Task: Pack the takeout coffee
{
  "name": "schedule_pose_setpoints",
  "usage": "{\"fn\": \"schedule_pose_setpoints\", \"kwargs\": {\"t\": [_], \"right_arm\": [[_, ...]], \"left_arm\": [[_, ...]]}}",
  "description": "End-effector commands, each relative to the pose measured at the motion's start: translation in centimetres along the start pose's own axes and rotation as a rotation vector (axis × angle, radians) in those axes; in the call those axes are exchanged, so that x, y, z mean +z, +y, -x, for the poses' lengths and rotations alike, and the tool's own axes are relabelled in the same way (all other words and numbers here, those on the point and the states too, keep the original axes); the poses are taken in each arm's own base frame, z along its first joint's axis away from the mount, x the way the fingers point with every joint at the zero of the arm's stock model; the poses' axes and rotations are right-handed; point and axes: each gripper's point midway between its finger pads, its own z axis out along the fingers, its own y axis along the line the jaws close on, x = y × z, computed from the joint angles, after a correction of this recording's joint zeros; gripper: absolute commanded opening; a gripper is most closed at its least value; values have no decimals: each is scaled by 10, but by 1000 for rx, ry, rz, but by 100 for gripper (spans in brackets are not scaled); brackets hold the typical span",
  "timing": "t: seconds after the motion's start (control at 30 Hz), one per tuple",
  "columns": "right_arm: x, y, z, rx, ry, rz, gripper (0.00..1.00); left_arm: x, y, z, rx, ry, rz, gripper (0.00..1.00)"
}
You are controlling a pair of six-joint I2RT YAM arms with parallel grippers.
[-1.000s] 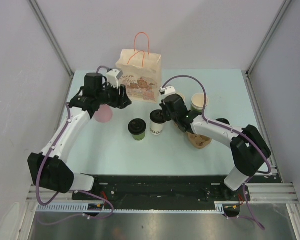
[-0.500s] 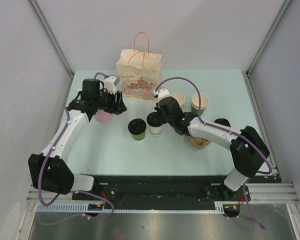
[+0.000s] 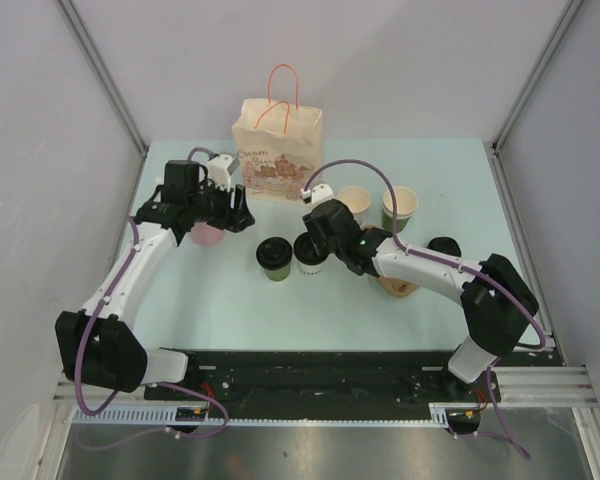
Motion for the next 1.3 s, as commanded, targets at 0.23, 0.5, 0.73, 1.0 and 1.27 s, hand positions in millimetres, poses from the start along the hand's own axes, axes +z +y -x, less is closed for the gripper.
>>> {"fn": "schedule_pose_setpoints", "kwargs": {"t": [0.23,0.5,0.73,1.0,1.27], "right_arm": [[-58,-10,63,35,-174,26,52],[-103,-56,84,115,-232,-26,70],[-125,-98,80,187,-220,-82,77],[-146,-102,111,70,-344,66,99],[-104,-46,190,-336,-629,330,100]], "left_arm": [[-13,-6,4,99,-43,-27,68],[-35,-5,22,166,-96,32,70],[-52,3,30,213,-100,104,81],[-60,9,28,237,-76,148,90],[-60,14,23,229,-57,176,91]]}}
